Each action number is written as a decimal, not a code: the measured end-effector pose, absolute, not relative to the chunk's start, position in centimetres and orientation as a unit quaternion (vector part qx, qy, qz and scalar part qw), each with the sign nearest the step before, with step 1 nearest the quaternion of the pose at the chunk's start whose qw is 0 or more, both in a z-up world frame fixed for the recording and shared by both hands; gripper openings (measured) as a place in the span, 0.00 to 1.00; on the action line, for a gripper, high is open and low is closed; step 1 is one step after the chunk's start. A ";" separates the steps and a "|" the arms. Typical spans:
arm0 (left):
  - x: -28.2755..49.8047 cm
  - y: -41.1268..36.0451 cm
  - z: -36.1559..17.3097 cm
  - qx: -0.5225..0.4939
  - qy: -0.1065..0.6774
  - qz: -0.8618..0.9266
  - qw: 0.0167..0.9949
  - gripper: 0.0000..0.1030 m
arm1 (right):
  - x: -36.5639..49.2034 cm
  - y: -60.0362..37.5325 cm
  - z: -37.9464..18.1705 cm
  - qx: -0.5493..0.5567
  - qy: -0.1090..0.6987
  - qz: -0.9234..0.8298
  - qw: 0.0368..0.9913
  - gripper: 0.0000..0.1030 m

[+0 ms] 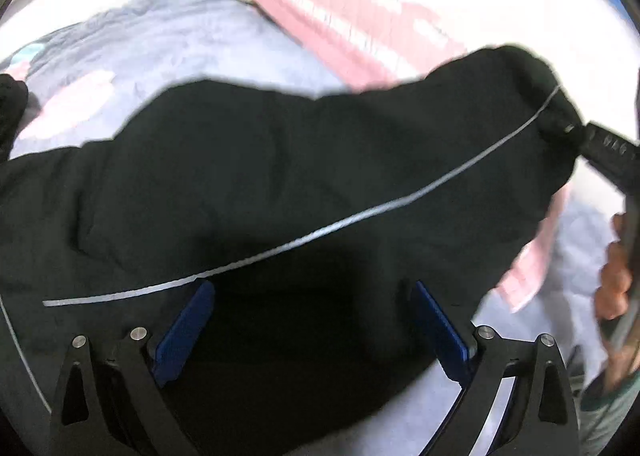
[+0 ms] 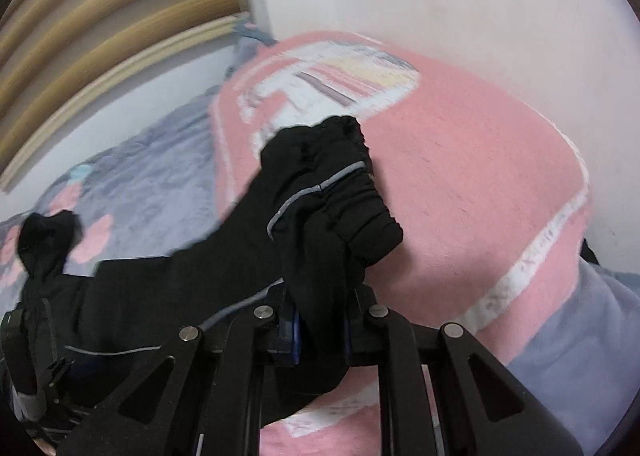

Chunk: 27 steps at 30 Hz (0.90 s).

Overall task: Fold large clothes
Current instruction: 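Carry the held sleeve across the jacket body with the right tool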

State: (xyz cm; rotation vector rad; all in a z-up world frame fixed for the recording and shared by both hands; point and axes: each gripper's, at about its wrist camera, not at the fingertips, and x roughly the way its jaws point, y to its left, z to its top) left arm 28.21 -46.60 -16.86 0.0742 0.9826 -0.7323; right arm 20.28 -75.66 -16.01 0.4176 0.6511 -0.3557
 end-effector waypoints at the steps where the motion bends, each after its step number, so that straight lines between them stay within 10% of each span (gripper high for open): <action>1: 28.1 -45.9 -16.2 0.029 0.453 -0.346 0.821 0.95 | 20.3 -75.1 -15.5 0.205 0.307 -0.152 0.917 0.17; 17: 27.6 -28.6 -4.1 -0.068 0.366 -0.235 0.898 0.95 | 23.6 -53.7 -7.8 0.108 0.272 0.027 0.956 0.17; 27: 29.3 -21.2 -8.3 -0.094 0.391 -0.185 0.897 0.95 | 29.8 -41.3 -16.8 0.048 0.396 0.087 0.913 0.17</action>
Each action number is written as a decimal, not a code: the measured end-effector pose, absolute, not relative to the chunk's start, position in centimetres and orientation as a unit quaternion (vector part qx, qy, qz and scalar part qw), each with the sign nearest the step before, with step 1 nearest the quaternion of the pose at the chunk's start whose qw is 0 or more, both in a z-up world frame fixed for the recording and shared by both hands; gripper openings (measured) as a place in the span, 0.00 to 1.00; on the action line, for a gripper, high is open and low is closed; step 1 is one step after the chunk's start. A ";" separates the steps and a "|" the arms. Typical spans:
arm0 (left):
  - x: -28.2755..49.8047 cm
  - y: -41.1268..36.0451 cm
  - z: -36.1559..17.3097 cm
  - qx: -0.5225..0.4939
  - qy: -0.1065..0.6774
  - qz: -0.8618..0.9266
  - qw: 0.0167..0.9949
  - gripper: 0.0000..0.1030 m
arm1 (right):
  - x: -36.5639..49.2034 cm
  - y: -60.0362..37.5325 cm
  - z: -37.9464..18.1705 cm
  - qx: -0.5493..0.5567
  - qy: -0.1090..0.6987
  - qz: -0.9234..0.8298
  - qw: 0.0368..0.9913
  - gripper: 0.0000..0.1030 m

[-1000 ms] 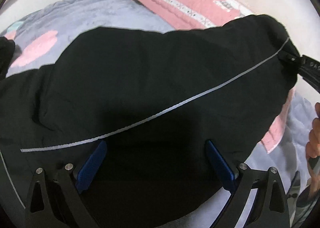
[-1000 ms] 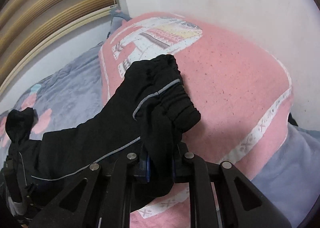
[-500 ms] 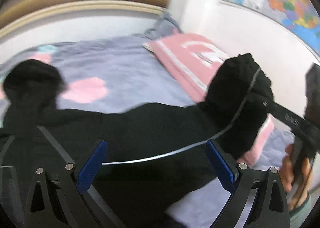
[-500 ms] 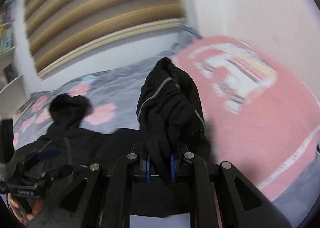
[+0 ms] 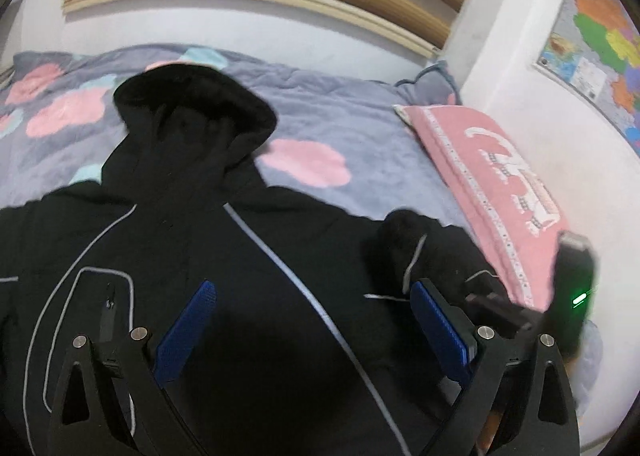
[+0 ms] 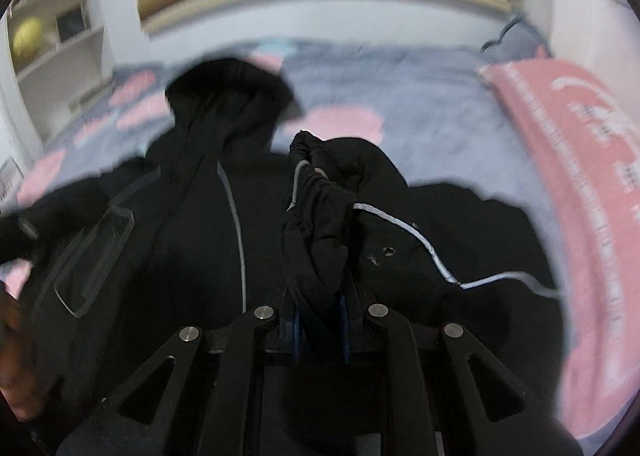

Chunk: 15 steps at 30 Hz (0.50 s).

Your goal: Fold large clothes

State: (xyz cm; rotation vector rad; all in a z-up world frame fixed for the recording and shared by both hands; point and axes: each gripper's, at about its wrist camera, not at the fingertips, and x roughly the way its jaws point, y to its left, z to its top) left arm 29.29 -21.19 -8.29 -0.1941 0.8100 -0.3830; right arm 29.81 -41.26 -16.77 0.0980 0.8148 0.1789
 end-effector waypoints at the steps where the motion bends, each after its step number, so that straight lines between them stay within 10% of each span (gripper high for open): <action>1: 29.7 -21.0 -8.8 -0.091 0.394 -0.183 0.896 0.95 | 30.2 -40.8 -18.2 0.047 0.409 0.089 0.907 0.17; 15: 33.9 -23.5 -14.6 -0.152 0.469 -0.284 0.823 0.95 | 25.9 -42.8 -18.5 0.080 0.422 0.122 0.895 0.56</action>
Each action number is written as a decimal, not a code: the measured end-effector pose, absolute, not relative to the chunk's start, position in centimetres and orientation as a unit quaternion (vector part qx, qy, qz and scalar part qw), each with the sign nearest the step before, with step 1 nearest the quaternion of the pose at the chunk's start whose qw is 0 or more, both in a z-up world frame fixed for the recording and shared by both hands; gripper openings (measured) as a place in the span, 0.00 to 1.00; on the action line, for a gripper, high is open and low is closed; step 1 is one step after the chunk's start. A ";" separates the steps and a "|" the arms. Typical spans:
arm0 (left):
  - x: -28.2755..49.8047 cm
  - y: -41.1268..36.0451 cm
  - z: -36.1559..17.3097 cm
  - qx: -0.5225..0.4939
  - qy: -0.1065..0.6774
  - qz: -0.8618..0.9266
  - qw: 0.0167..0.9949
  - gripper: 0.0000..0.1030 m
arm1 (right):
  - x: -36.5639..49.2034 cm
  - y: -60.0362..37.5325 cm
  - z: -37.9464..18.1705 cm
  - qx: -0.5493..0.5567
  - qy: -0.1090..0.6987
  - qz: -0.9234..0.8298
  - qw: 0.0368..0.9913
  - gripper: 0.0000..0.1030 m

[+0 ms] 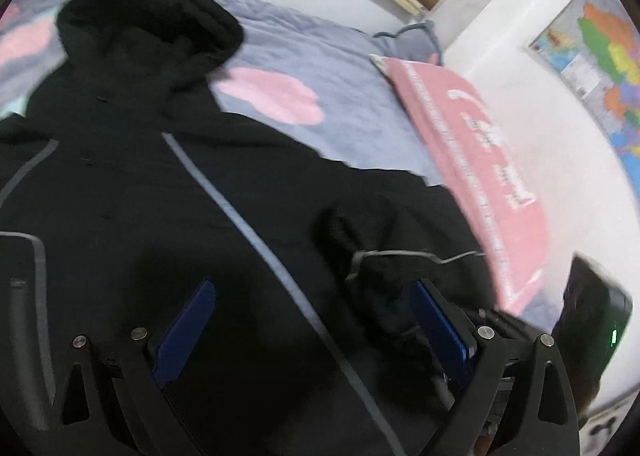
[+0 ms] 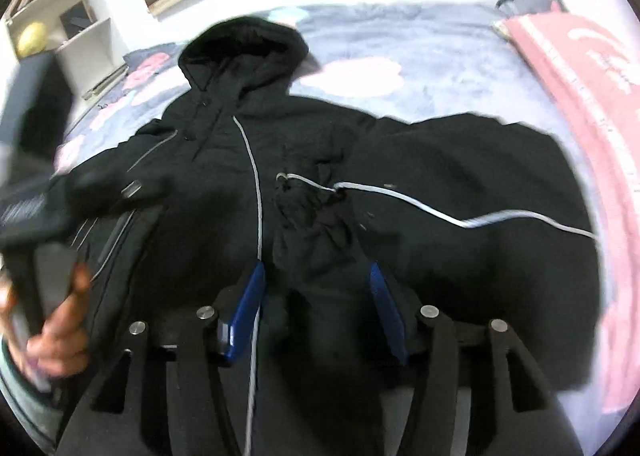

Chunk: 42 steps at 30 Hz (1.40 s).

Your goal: Fold large clothes

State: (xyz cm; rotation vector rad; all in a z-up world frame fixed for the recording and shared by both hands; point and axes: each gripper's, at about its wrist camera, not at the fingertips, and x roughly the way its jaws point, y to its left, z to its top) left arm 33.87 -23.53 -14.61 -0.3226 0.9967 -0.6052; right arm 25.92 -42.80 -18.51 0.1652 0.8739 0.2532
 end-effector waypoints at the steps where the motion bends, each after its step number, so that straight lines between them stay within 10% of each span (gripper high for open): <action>1: 34.1 -24.2 -14.7 -0.159 0.469 -0.294 0.817 0.95 | 25.0 -43.3 -18.1 0.078 0.416 0.115 0.899 0.56; 9: 34.8 -30.8 -16.4 -0.104 0.496 -0.296 0.810 0.90 | 22.8 -47.4 -16.9 0.107 0.407 0.078 0.904 0.56; 10: 34.8 -31.6 -16.6 -0.092 0.494 -0.293 0.813 0.83 | 22.7 -47.7 -16.8 0.103 0.411 0.070 0.903 0.56; 12: 34.9 -32.9 -17.2 -0.071 0.502 -0.294 0.810 0.35 | 22.5 -47.9 -16.8 0.099 0.417 0.064 0.901 0.56; 15: 34.4 -33.2 -16.8 -0.047 0.490 -0.279 0.825 0.25 | 22.0 -48.5 -16.4 0.090 0.419 0.044 0.902 0.56; 31: 32.3 -12.9 -7.5 -0.100 0.400 -0.231 0.882 0.22 | 23.0 -45.2 -11.2 0.123 0.417 0.051 0.899 0.60; 33: 31.9 -9.1 -7.4 -0.093 0.401 -0.200 0.889 0.22 | 23.5 -43.5 -10.3 0.121 0.412 0.065 0.901 0.75; 42: 31.7 2.6 -13.8 -0.092 0.469 -0.111 0.872 0.22 | 28.3 -33.9 -10.7 0.130 0.426 0.112 0.888 0.77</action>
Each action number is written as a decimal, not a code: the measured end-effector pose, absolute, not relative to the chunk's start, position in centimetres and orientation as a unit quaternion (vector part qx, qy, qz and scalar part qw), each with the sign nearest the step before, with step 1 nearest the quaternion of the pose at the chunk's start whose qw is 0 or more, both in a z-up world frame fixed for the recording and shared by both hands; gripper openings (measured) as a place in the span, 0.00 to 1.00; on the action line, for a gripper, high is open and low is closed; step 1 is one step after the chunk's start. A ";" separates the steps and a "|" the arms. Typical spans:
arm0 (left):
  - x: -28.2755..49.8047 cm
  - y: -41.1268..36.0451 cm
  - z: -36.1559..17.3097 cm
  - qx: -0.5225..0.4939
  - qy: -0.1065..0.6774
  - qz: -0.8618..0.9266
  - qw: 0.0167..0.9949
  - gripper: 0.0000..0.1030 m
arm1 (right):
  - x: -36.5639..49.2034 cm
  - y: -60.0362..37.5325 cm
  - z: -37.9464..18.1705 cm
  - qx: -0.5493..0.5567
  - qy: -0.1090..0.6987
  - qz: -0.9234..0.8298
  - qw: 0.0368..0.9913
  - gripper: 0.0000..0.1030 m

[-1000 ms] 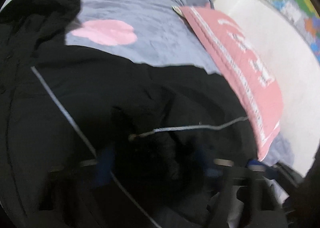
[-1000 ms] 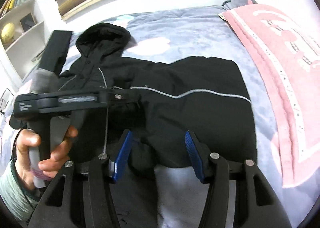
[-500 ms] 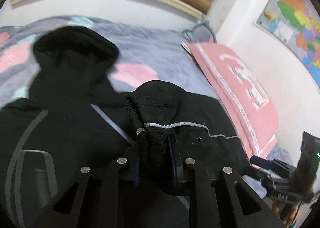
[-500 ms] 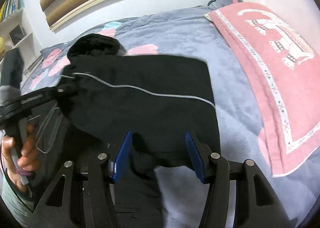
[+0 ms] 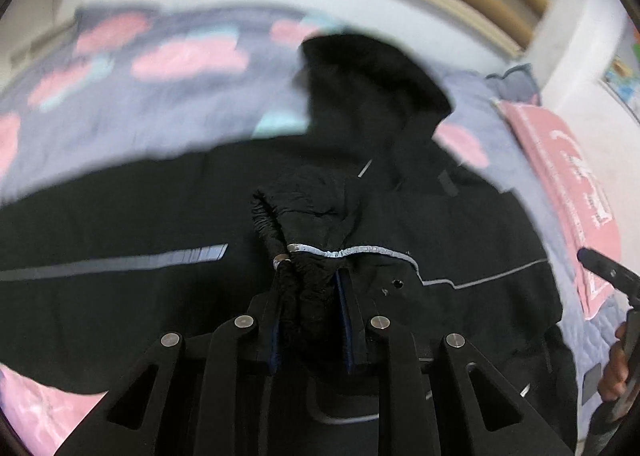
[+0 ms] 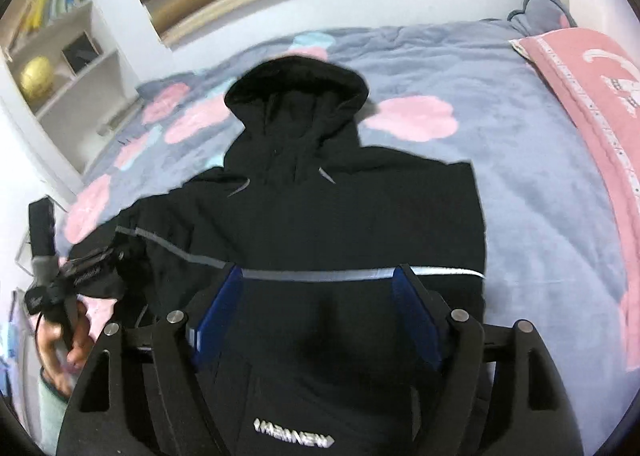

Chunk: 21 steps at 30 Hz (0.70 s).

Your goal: Fold large clothes

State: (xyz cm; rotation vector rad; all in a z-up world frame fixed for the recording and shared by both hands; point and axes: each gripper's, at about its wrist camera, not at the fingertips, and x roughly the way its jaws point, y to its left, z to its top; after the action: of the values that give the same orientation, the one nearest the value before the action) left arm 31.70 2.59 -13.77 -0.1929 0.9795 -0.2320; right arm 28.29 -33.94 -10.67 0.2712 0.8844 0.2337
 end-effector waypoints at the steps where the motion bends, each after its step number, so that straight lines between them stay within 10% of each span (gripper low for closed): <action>1: 32.0 3.3 -15.4 -0.096 0.485 -0.112 0.862 0.22 | 29.1 -32.7 -11.7 0.119 0.434 0.102 0.887 0.77; 9: 31.6 6.2 -17.7 -0.154 0.506 -0.134 0.838 0.45 | 32.1 -27.8 -21.9 0.043 0.510 0.058 0.857 0.80; 21: 30.3 0.7 -13.0 -0.093 0.426 -0.151 0.887 0.68 | 28.1 -28.0 -17.8 0.103 0.465 0.039 0.878 0.81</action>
State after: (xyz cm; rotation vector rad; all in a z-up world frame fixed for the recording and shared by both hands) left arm 30.26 0.74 -12.97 -0.1943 0.8847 -0.3131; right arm 28.12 -27.97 -17.75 0.2157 0.9701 0.0810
